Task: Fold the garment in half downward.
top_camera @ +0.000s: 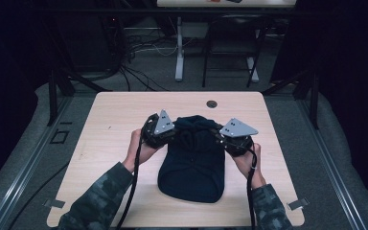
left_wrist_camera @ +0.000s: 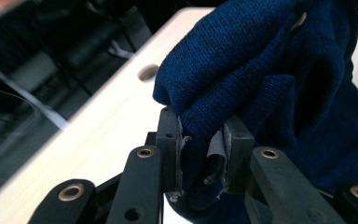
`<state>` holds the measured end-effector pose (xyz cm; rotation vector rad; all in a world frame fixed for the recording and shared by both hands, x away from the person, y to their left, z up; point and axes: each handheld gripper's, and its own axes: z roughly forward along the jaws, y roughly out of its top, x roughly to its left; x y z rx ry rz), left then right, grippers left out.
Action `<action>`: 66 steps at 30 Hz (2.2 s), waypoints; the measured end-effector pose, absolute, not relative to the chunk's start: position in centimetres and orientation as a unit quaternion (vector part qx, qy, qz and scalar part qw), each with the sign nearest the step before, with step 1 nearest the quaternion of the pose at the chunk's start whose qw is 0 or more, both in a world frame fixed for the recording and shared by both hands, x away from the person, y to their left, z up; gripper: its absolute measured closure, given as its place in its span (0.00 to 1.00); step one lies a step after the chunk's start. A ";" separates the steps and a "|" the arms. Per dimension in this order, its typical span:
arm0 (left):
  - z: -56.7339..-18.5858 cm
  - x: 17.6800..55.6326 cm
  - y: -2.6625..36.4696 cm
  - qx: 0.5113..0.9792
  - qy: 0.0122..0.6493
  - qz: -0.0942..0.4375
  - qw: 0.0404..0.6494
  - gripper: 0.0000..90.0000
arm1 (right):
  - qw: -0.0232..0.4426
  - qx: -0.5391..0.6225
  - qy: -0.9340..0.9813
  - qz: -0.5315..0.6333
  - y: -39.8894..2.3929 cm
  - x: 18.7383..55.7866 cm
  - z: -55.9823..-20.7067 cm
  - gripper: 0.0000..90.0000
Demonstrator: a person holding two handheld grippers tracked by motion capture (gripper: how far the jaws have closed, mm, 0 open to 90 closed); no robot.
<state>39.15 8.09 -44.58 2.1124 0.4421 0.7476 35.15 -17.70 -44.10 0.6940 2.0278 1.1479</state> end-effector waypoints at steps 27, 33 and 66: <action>-46.6 38.9 9.0 0.847 0.175 0.293 0.407 0.78 | 0.185 0.316 0.825 0.429 -17.9 36.3 -47.1 0.80; -47.4 38.5 9.6 0.855 0.174 0.277 0.403 0.77 | 0.177 0.308 0.833 0.423 -17.6 36.1 -47.8 0.80; -52.7 35.1 11.9 0.876 0.184 0.189 0.404 0.75 | 0.148 0.286 0.866 0.383 -16.3 33.5 -51.1 0.79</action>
